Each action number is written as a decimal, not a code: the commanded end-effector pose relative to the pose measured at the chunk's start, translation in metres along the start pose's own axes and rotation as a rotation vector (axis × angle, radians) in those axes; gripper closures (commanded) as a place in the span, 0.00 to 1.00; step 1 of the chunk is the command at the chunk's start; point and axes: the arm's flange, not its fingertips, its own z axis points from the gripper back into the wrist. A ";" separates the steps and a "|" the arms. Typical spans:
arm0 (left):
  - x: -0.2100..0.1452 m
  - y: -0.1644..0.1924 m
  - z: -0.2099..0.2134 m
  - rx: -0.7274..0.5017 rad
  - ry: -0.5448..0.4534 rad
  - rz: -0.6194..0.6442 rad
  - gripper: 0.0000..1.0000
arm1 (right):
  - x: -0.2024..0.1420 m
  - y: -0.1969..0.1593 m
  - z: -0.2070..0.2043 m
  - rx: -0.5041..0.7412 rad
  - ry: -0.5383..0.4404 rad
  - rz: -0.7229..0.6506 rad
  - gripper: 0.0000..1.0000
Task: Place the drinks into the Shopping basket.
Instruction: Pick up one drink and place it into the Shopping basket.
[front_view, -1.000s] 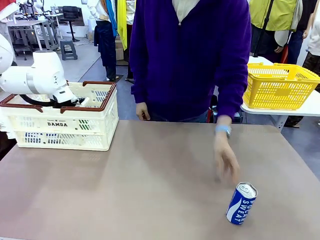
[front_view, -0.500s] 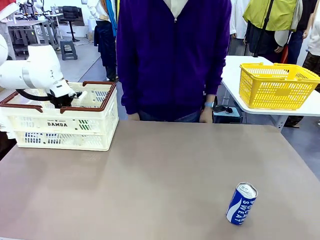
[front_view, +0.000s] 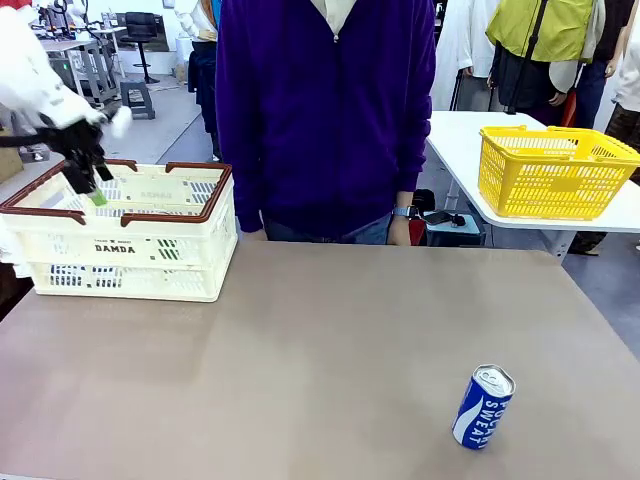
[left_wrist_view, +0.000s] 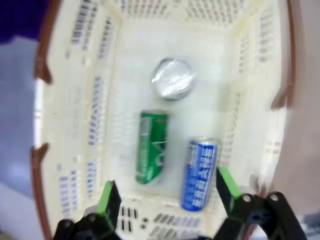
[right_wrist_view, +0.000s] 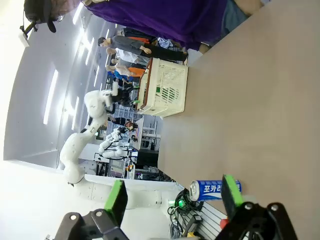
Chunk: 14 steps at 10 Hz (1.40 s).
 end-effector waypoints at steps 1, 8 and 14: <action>-0.026 -0.069 0.035 -0.094 -0.137 -0.036 0.00 | 0.003 0.001 -0.001 -0.002 -0.013 0.008 0.00; -0.189 -0.159 0.098 -0.169 -1.392 0.079 0.00 | 0.003 0.001 -0.001 -0.002 -0.013 0.008 0.00; -0.191 -0.164 0.026 -0.393 -1.407 0.342 0.00 | 0.003 0.001 -0.001 -0.002 -0.013 0.008 0.00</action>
